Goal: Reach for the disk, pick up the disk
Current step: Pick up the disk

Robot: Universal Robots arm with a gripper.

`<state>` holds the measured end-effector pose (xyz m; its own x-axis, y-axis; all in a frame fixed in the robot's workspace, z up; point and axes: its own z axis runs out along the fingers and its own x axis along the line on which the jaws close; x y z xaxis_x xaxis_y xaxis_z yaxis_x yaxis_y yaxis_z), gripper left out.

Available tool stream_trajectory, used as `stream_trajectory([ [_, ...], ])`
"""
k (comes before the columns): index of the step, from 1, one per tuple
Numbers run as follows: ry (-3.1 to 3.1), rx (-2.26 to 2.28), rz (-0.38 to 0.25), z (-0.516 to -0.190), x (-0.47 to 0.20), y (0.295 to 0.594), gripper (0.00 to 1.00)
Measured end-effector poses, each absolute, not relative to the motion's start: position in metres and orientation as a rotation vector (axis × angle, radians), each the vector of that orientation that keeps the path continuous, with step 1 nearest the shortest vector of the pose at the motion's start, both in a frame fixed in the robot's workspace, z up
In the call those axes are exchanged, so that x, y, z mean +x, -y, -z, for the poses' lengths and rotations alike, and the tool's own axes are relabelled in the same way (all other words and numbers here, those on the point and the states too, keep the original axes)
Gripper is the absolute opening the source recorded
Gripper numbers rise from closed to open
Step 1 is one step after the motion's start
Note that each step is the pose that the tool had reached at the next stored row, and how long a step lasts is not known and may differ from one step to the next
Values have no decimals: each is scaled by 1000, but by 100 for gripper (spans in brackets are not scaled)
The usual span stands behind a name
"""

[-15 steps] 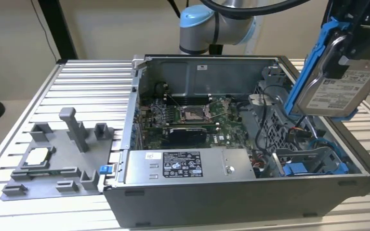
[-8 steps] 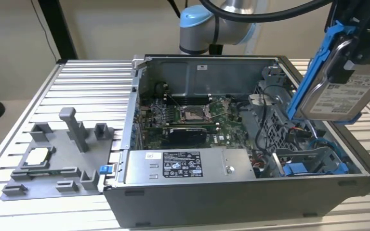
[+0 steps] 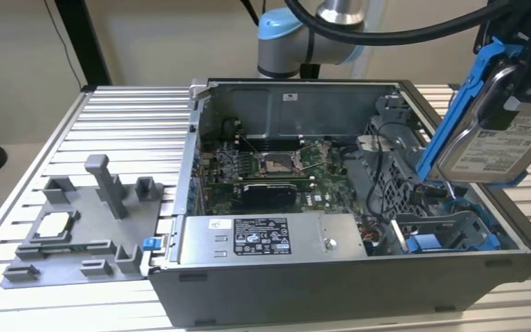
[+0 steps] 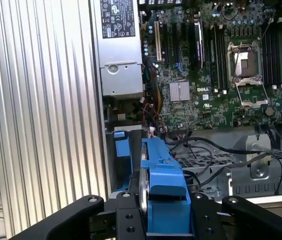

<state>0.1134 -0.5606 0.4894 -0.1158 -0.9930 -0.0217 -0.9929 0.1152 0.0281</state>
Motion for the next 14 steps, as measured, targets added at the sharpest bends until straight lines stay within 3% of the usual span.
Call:
stream_trajectory([
  [14, 2344, 2087, 55, -489, 113, 561, 0],
])
